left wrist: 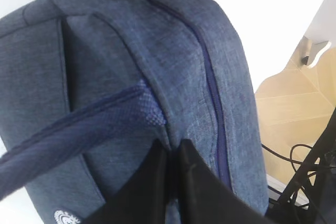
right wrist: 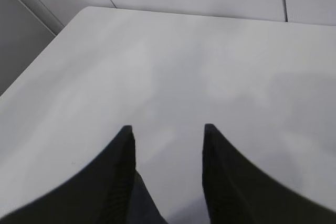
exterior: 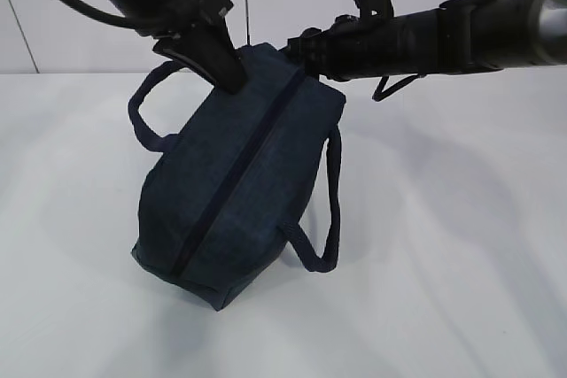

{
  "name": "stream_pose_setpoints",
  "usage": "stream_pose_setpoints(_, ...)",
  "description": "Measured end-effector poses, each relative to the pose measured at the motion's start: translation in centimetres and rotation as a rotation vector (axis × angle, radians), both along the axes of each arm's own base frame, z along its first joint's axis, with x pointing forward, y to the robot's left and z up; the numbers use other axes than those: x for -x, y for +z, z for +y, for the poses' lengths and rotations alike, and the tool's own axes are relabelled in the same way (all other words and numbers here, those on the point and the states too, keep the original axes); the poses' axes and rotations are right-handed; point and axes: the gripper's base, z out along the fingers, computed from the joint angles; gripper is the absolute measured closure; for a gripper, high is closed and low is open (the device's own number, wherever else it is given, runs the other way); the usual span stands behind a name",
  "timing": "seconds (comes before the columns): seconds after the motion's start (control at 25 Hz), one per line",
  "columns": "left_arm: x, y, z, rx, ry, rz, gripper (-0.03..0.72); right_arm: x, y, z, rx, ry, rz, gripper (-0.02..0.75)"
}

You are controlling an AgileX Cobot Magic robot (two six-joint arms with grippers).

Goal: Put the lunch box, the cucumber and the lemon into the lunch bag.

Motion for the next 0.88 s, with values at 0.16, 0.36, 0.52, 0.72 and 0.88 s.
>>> stream_pose_setpoints(0.16, 0.0, 0.0, 0.0, -0.001, 0.005, 0.003, 0.692, 0.1, 2.4, -1.4, -0.01, -0.024, -0.051, 0.4)
stream_pose_setpoints(0.36, -0.1, 0.0, 0.0, 0.002, 0.027, 0.012, 0.692, 1.4, 8.4, -4.0, -0.053, -0.067, -0.162, 0.398)
stream_pose_setpoints(0.52, -0.5, 0.0, -0.1, 0.021, 0.072, -0.003, 0.692, 2.7, 11.8, -5.3, -0.064, -0.084, -0.227, 0.397)
stream_pose_setpoints(0.72, -1.9, -0.8, -0.3, 0.105, 0.146, 0.02, 0.692, 3.9, 13.9, -5.6, -0.05, -0.078, -0.263, 0.397)
stream_pose_setpoints(0.88, -3.6, -1.6, 0.4, 0.162, 0.229, 0.03, 0.692, 4.3, 13.9, -5.6, -0.028, -0.057, -0.245, 0.397)
